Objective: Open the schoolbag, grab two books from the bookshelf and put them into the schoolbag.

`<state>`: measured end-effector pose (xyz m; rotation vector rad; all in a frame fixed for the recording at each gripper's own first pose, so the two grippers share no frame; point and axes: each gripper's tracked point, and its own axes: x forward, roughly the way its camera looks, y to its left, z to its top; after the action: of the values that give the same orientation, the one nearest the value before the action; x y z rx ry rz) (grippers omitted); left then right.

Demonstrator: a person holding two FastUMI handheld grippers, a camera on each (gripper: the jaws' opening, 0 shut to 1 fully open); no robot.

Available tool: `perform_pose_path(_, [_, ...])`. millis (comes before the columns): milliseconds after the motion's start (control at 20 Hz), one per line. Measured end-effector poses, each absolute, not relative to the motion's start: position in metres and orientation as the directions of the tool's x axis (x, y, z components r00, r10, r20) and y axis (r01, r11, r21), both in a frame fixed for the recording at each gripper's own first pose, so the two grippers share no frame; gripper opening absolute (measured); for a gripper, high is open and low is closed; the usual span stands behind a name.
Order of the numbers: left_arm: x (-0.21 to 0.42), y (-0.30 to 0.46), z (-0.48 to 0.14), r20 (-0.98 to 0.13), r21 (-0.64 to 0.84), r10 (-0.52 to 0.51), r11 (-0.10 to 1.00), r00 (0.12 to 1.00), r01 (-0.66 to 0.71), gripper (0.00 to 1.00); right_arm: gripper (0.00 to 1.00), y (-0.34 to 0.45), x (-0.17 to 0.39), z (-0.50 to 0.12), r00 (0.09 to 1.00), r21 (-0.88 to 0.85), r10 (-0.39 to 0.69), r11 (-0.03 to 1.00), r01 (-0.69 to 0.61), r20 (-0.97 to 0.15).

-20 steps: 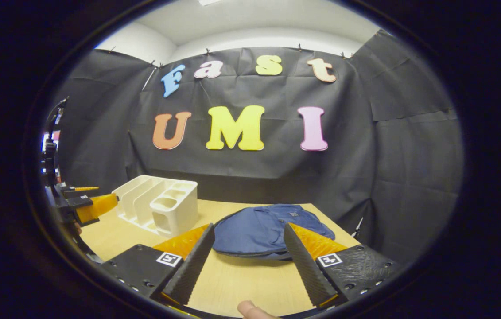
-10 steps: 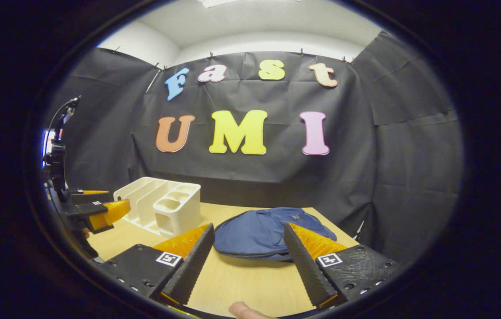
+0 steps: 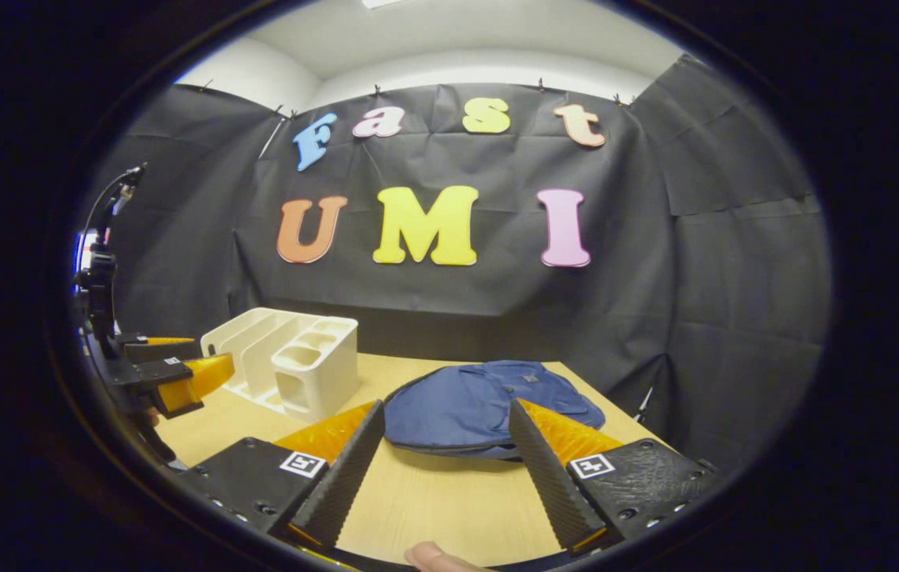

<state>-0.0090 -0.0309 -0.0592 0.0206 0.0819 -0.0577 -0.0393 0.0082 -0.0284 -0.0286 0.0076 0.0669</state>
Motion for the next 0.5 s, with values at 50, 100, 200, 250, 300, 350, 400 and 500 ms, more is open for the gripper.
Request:
perform_pose_path(50, [-0.0073, -0.0307, -0.0589, -0.083, 0.019, -0.055, 0.998, 0.995, 0.057, 0.98, 0.95, 0.0091, -0.038, -0.0302, 0.997, -0.027, 0.07, 0.997, -0.07, -0.014])
perform_pose_path(100, [-0.0084, -0.0305, -0.0586, -0.081, 0.018, -0.055, 0.998, 0.995, 0.057, 0.98, 0.95, 0.0091, -0.0374, -0.0303, 0.997, -0.026, 0.07, 0.997, -0.07, -0.017])
perform_pose_path(200, [-0.0082, -0.0326, -0.0564, -0.073, 0.024, -0.061, 0.998, 0.995, 0.063, 0.98, 0.96, 0.0077, -0.0372, -0.0296, 0.998, -0.033, 0.068, 0.997, -0.068, -0.013])
perform_pose_path(250, [-0.0091, -0.0339, -0.0566, -0.07, 0.028, -0.064, 0.997, 0.996, 0.066, 0.98, 0.98, 0.0043, -0.038, -0.0297, 0.998, -0.037, 0.061, 0.997, -0.062, -0.01])
perform_pose_path(300, [-0.0098, -0.0334, -0.057, -0.069, 0.029, -0.064, 0.997, 0.996, 0.066, 0.98, 0.95, 0.003, -0.0375, -0.0286, 0.998, -0.037, 0.058, 0.998, -0.058, -0.007])
perform_pose_path(350, [-0.0096, -0.0334, -0.0576, -0.07, 0.028, -0.065, 0.997, 0.995, 0.067, 0.98, 0.97, 0.0019, -0.0367, -0.0289, 0.998, -0.034, 0.056, 0.998, -0.057, -0.008])
perform_pose_path(400, [-0.0101, -0.0344, -0.059, -0.074, 0.026, -0.066, 0.997, 0.995, 0.068, 0.98, 0.95, 0.0003, -0.0361, -0.029, 0.998, -0.028, 0.055, 0.998, -0.055, -0.009])
perform_pose_path(500, [-0.0088, -0.0358, -0.0576, -0.073, 0.029, -0.07, 0.997, 0.995, 0.072, 0.98, 0.95, -0.0006, -0.0343, -0.0302, 0.998, -0.02, 0.054, 0.998, -0.054, -0.014])
